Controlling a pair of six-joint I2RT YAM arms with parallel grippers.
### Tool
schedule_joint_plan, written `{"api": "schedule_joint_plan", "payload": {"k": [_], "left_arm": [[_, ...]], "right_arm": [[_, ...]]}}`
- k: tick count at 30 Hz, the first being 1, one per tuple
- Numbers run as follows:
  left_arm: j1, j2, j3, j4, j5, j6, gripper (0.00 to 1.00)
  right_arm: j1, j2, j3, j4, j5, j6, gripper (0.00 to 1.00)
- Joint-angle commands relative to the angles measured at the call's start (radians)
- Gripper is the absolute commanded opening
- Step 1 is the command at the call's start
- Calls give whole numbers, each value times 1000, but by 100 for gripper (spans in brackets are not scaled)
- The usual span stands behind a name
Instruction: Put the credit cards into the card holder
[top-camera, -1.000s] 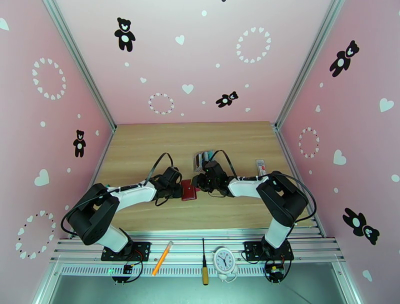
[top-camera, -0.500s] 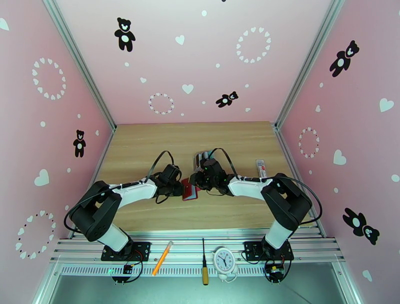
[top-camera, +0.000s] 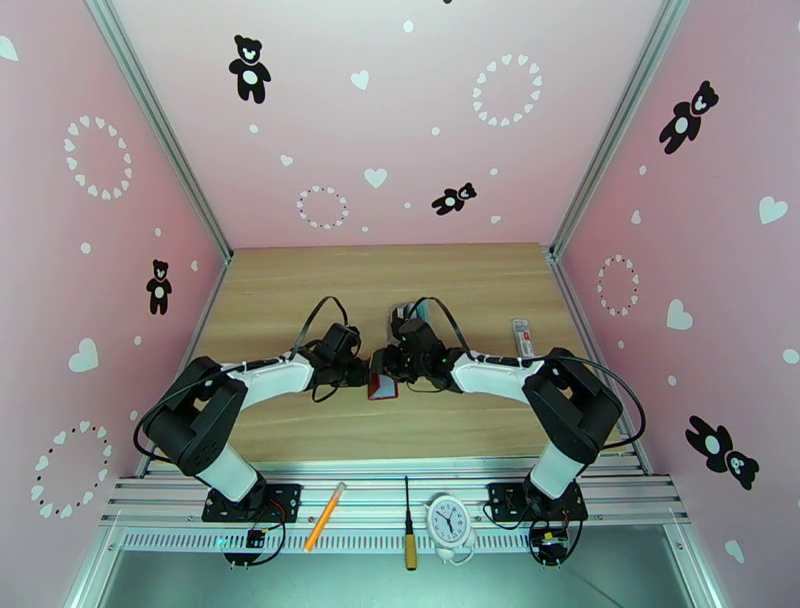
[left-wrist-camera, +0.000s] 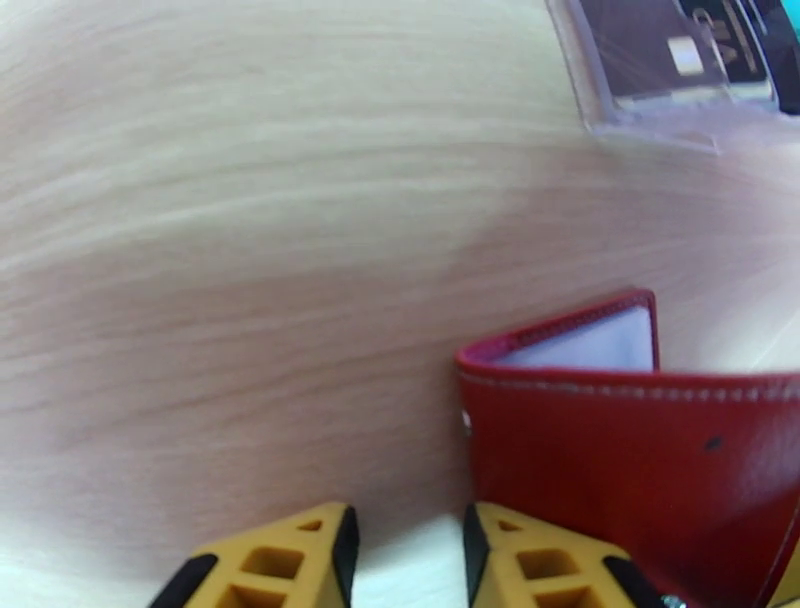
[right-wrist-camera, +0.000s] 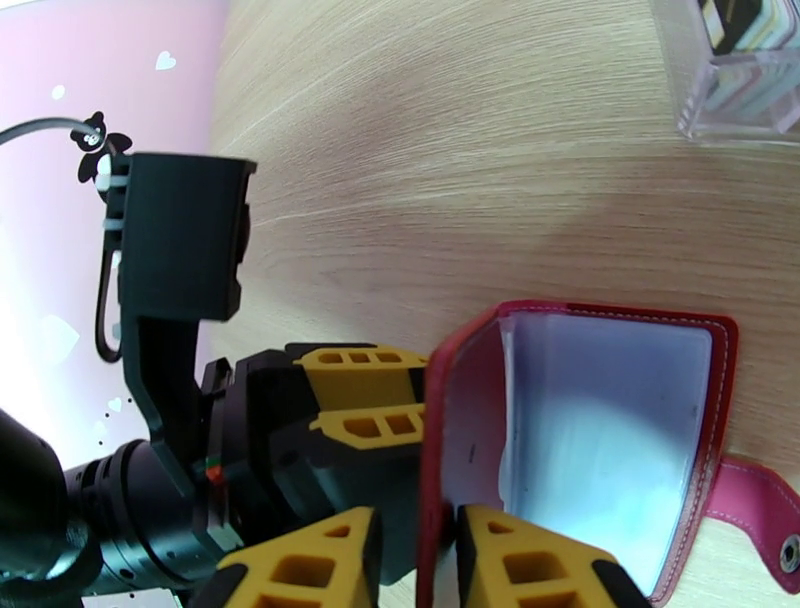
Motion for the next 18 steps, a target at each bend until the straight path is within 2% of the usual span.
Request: {"api": "schedule_joint_plan", "payload": {"k": [1,6,11,18], "left_arm": [[43,-53,-32,-36,-31,28,38],[54,-141,-67,-100,-83,42,40],[56,-245,-119,-125,-75,21,41],[55,-426,-163,-212,-85,6,49]], "right_arm": [[10,-32,42,-27,11,4,27],[20,-19,69,-41,9,-1,27],[36,10,105,-38,-3,2,27],[52,68,161,-56,-25,1,28]]}}
